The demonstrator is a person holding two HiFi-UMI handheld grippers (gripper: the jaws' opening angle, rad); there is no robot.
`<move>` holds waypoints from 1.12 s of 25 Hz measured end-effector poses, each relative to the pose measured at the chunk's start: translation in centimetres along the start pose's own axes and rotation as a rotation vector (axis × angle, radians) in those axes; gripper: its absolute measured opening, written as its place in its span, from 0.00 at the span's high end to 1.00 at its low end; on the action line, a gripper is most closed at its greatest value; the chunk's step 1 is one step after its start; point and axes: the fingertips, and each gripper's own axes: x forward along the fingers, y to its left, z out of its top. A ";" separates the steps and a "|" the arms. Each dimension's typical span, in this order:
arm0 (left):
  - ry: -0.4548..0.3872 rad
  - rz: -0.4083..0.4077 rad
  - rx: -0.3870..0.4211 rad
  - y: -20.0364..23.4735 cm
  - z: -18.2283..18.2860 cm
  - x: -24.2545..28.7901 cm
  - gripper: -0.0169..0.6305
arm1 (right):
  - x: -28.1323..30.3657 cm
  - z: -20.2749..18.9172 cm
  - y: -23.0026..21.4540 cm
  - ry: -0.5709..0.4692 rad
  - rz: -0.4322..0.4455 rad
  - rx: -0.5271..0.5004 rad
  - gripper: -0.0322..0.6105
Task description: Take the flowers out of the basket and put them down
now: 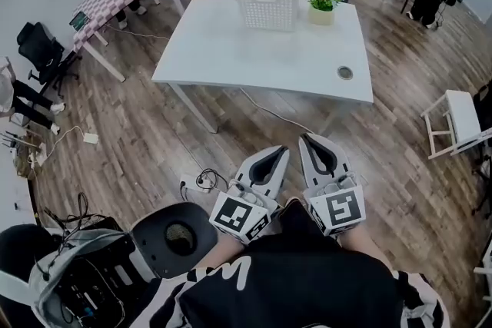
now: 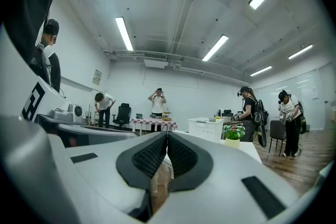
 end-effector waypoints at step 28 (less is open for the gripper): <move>-0.044 0.004 0.011 -6.1 0.8 -5.9 0.97 | -8.6 0.9 4.2 -0.020 -0.068 0.026 0.92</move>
